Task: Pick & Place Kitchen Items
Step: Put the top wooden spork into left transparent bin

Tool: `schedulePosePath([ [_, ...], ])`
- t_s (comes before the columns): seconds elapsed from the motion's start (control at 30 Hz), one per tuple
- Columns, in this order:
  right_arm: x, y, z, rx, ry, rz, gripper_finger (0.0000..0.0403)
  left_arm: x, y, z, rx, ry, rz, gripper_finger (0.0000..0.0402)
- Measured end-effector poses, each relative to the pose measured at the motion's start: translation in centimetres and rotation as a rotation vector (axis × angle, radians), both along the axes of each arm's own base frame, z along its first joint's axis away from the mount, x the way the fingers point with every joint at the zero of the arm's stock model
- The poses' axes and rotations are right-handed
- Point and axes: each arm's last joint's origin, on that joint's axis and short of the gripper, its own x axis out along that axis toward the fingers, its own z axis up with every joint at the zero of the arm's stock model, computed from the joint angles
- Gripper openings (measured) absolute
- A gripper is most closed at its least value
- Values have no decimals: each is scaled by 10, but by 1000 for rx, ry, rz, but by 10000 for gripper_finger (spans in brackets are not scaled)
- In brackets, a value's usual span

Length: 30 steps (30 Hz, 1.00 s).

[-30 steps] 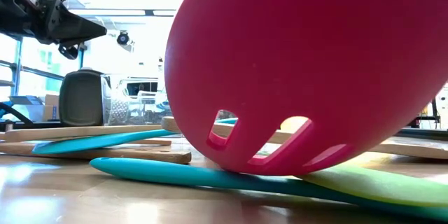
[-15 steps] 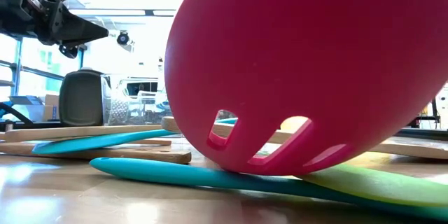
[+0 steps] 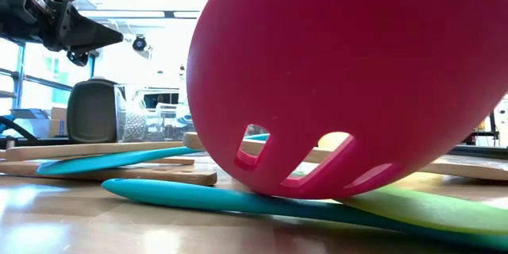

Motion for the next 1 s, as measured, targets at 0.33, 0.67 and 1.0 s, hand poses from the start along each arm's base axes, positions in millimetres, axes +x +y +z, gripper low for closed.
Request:
schedulePosePath([
  [0.33, 3, 39, 28, -138, -37, -29, 257, 0, 0, 0, 1, 2, 3, 0],
  [0.67, 14, 99, 56, 141, -152, 16, 247, 0, 0, 0, 26, 9, 4, 0],
  [1.0, 33, 139, 67, 200, -396, 240, 247, 0, 0, 0, 22, 8, 4, 0],
])
